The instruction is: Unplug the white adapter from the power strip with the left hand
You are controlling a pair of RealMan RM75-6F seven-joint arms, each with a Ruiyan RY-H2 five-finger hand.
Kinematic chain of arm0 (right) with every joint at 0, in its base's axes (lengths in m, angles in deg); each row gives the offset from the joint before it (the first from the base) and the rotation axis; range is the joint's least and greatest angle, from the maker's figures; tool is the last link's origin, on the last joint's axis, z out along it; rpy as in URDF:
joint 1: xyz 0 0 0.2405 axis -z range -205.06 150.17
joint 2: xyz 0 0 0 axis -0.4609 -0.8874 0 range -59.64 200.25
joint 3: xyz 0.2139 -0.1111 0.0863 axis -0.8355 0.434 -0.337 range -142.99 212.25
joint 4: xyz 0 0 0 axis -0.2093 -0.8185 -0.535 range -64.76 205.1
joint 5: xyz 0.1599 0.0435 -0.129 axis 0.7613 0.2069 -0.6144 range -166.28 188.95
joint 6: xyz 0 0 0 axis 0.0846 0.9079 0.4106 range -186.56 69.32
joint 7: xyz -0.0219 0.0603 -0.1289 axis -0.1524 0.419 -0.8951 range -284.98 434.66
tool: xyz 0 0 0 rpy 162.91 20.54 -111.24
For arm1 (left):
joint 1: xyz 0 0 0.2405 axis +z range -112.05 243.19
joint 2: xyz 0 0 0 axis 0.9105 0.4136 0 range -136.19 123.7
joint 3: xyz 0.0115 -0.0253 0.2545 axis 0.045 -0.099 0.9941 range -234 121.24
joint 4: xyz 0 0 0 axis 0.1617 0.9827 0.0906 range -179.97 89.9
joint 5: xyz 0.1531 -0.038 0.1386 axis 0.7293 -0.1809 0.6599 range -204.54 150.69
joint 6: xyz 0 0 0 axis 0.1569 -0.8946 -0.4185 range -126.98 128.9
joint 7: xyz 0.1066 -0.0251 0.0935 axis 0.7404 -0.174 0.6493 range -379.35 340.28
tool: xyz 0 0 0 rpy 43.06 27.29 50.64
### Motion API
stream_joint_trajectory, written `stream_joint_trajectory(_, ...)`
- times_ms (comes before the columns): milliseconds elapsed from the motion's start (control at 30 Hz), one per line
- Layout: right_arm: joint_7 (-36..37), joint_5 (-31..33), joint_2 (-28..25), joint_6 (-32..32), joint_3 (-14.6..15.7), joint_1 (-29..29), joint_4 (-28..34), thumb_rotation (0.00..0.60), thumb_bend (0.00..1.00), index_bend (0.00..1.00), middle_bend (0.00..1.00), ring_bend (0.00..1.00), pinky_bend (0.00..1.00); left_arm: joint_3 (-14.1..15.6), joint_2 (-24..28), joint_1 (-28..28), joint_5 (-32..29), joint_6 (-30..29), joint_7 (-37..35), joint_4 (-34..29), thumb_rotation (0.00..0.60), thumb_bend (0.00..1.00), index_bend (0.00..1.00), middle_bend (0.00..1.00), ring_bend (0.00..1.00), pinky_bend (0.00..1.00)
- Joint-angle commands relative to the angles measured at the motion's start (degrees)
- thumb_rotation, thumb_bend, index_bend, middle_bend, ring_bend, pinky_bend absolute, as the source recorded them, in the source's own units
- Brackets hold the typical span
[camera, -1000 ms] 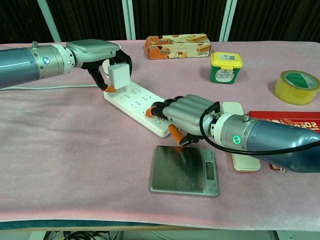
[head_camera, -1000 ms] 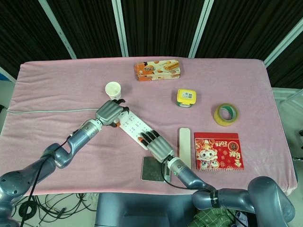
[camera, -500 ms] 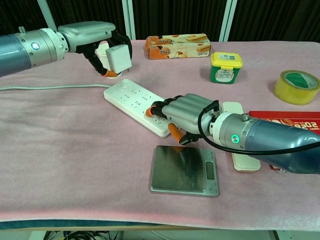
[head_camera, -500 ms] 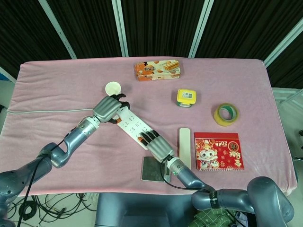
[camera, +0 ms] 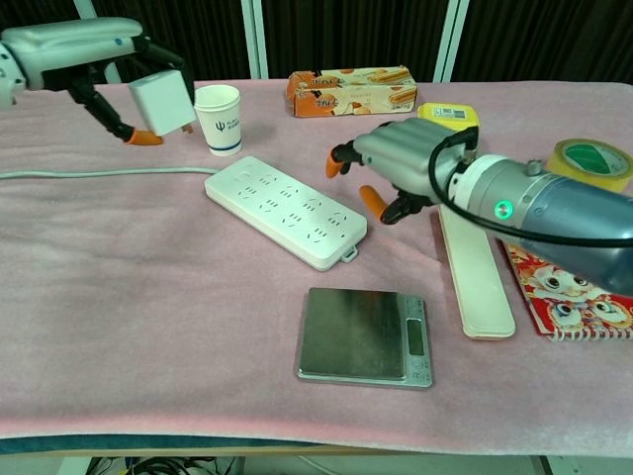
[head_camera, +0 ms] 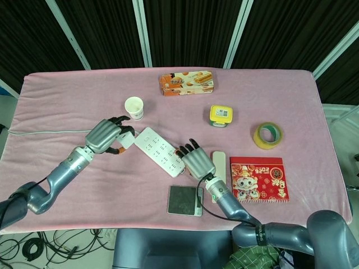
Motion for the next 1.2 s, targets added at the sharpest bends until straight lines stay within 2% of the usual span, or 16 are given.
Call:
stream_joint_trajectory(33,0.57,-0.17,-4.20,2.30,-0.40,2.11,2.94,0.600,0.64,0.24,0.22,0.21,0.11,2.60,2.99,4.21,0.10,-2.92,0.41,-4.20,0.600,0.62,0.55,0.52,0.15,0.30)
stream_joint_trajectory(167,1.29,0.11,-8.82,3.47,0.02,4.19,4.95,0.600,0.64,0.24,0.22,0.21,0.11,4.93,4.04,8.51,-0.40,-5.07,0.99,-5.69,0.600,0.61,0.54,0.52,0.15,0.30)
stream_joint_trajectory(300,2.33,-0.05,-12.47,3.89,0.62,5.76,6.52,0.600,0.64,0.24,0.22,0.21,0.11,6.49,2.75,12.00,-1.69,-5.43,2.27,-3.12,0.600,0.61,0.54,0.51,0.14,0.30)
stream_joint_trajectory(467,3.58,-0.84,-15.67,4.26,1.10,7.12,7.88,0.600,0.60,0.23,0.21,0.21,0.11,6.59,-0.25,13.92,-3.61,-2.67,0.14,1.62,0.600,0.58,0.50,0.48,0.13,0.29)
stream_joint_trajectory(567,4.07,-1.59,-17.48,5.34,1.08,8.02,8.42,0.600,0.50,0.19,0.19,0.19,0.10,6.85,-1.64,14.01,-3.71,-0.06,-0.59,4.13,0.600,0.42,0.37,0.34,0.07,0.23)
stream_joint_trajectory(633,4.76,-2.05,-18.53,6.21,1.00,8.77,8.62,0.600,0.43,0.14,0.16,0.16,0.09,7.34,-1.71,13.75,-3.78,2.50,-0.31,4.49,0.600,0.21,0.24,0.20,0.01,0.15)
stream_joint_trajectory(700,5.79,-2.05,-19.77,7.12,0.94,9.85,8.85,0.600,0.39,0.10,0.13,0.13,0.08,7.84,-1.19,13.19,-3.82,5.27,0.61,4.04,0.600,0.11,0.18,0.14,0.00,0.10)
stream_joint_trajectory(767,6.73,-1.80,-21.21,7.83,1.02,11.02,9.28,0.600,0.36,0.07,0.11,0.11,0.08,7.28,-1.07,13.16,-4.22,5.73,2.32,3.84,0.600,0.06,0.16,0.11,0.00,0.07)
stream_joint_trajectory(1000,10.71,-2.92,-26.92,13.03,2.21,17.00,10.19,0.600,0.30,0.01,0.04,0.11,0.07,3.73,0.12,14.74,-6.90,2.94,7.51,1.08,0.600,0.04,0.14,0.06,0.00,0.00)
stream_joint_trajectory(1100,13.53,-5.05,-28.75,15.95,3.20,20.00,10.28,0.600,0.30,0.01,0.03,0.11,0.07,1.90,1.92,15.44,-8.16,1.39,7.27,-2.32,0.600,0.03,0.14,0.05,0.00,0.00)
stream_joint_trajectory(1200,16.28,-8.23,-30.10,19.64,5.22,23.76,9.99,0.600,0.30,0.01,0.03,0.11,0.07,0.24,4.95,17.43,-9.15,-3.07,9.99,-7.95,0.600,0.03,0.15,0.05,0.00,0.00)
